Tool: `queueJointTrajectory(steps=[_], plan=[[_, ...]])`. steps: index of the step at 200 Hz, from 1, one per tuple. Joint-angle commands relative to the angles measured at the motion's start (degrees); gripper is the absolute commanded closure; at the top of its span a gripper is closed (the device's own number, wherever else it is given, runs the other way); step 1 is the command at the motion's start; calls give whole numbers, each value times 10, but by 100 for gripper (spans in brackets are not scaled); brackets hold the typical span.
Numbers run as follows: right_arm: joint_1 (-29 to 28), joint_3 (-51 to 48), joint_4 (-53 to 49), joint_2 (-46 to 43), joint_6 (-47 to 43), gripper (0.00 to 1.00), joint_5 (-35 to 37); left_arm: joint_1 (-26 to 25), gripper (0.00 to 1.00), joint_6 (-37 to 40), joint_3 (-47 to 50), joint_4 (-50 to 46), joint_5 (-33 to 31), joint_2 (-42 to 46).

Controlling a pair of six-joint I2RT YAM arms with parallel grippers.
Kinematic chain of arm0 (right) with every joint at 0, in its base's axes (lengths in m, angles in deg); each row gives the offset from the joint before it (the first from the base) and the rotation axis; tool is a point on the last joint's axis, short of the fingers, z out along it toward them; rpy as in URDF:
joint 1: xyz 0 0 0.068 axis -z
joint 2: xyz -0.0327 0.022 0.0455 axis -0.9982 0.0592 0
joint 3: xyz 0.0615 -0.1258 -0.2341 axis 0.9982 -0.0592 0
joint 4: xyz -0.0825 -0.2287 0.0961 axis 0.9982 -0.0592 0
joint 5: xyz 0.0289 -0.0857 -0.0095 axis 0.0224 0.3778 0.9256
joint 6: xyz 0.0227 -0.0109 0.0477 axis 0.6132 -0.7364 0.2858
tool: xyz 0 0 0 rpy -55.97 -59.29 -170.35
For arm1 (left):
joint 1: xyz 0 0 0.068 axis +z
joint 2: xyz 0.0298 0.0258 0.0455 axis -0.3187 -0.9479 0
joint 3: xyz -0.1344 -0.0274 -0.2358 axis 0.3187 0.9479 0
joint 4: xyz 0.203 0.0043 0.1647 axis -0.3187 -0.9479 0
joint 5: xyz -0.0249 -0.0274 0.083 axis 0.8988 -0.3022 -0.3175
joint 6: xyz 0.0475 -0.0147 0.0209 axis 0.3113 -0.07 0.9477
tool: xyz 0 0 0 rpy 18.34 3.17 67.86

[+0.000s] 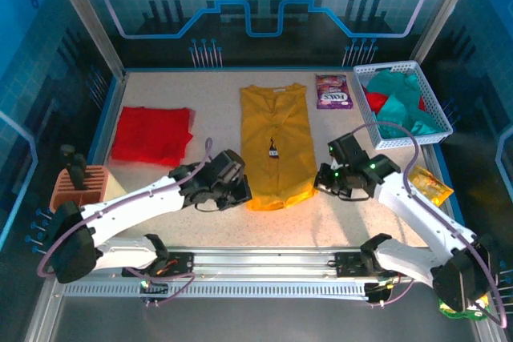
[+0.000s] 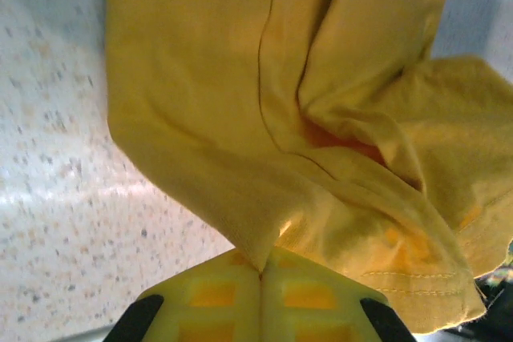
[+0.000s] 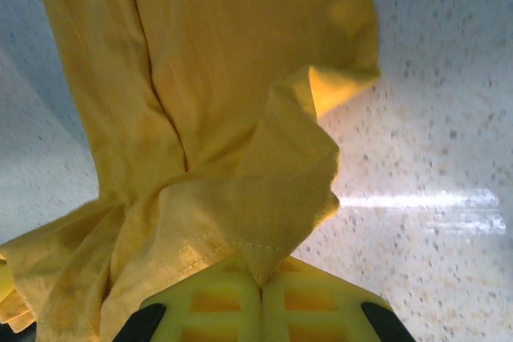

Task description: Fold and stack the t-shirts

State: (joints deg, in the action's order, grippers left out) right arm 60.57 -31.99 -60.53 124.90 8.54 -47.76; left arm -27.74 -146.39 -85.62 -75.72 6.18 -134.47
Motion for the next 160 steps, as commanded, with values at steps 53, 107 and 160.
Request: queueJointTrajectory(steps=[53, 107, 160], plan=[[75, 132, 85, 157, -90, 100, -59, 122, 100, 156, -145, -7, 52, -129], [105, 213, 107, 278, -103, 100, -93, 186, 100, 199, -204, 27, 97, -229], [116, 265, 106, 359, -113, 100, -100, 229, 100, 229, -251, 60, 138, -306]])
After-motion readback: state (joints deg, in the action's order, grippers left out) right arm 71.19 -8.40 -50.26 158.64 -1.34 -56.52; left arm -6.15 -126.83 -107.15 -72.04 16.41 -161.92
